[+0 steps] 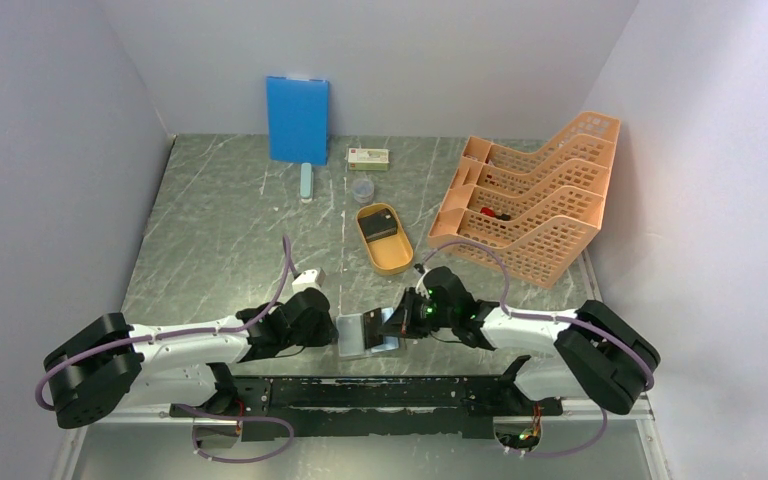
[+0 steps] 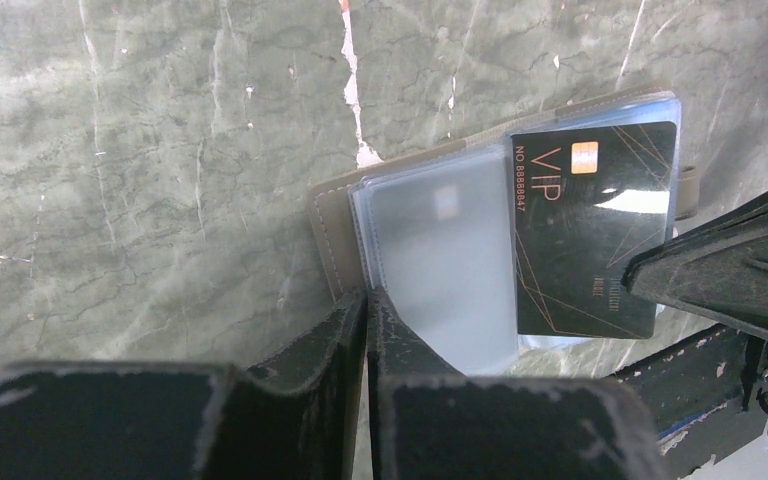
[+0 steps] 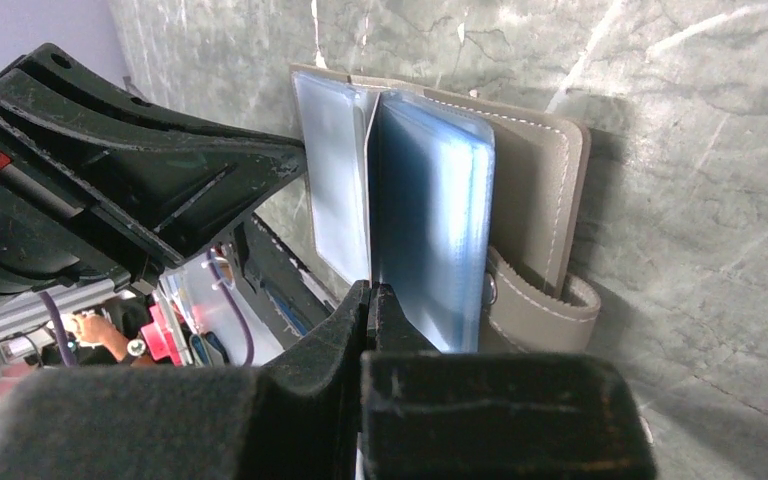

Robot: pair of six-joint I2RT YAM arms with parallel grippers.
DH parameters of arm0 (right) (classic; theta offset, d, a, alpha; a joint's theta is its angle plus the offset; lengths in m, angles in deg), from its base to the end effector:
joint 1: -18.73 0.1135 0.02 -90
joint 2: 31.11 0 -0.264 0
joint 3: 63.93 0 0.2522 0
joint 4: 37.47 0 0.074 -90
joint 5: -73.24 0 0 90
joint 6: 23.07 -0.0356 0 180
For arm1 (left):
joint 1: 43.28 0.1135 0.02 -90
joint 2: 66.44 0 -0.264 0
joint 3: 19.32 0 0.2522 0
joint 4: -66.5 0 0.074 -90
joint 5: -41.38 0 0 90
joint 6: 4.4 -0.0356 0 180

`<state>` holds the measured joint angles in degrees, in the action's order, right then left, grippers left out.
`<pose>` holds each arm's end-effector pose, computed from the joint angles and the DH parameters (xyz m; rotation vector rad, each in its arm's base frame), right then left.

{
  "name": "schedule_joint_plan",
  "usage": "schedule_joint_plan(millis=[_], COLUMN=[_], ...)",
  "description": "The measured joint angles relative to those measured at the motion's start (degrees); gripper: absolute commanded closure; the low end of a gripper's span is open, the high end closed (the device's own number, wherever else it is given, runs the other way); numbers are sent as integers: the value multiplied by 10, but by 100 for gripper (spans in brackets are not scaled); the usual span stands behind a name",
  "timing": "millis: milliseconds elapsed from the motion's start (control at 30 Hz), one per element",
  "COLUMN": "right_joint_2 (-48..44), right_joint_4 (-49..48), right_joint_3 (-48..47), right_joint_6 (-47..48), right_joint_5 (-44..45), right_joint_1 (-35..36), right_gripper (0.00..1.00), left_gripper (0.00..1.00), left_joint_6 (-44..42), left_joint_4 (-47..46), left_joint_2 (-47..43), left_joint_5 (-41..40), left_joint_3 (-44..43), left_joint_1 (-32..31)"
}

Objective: Put the credit cards into the card holder
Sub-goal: Insert the credit card into the card holder.

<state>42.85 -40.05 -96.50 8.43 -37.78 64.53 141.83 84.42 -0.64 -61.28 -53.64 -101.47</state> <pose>0.1441 0.1665 0.1333 0.0574 2.5849 1.2673 0.1108 -0.1638 0.1400 -0.0600 2.5088 -0.6291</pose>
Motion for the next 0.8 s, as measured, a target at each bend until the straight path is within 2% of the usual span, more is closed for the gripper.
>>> schedule_joint_plan(millis=[800], right_joint_2=[-2], right_joint_4=[-26], right_joint_3=[14], right_joint_6=[-24], right_joint_5=[-11], right_joint_1=[-2], right_gripper=[100], left_gripper=[89], left_joint_6=[2], left_joint_4=[0], left_joint_2=[-1], left_joint_5=[-1], left_joint_3=[1], left_joint_1=[0])
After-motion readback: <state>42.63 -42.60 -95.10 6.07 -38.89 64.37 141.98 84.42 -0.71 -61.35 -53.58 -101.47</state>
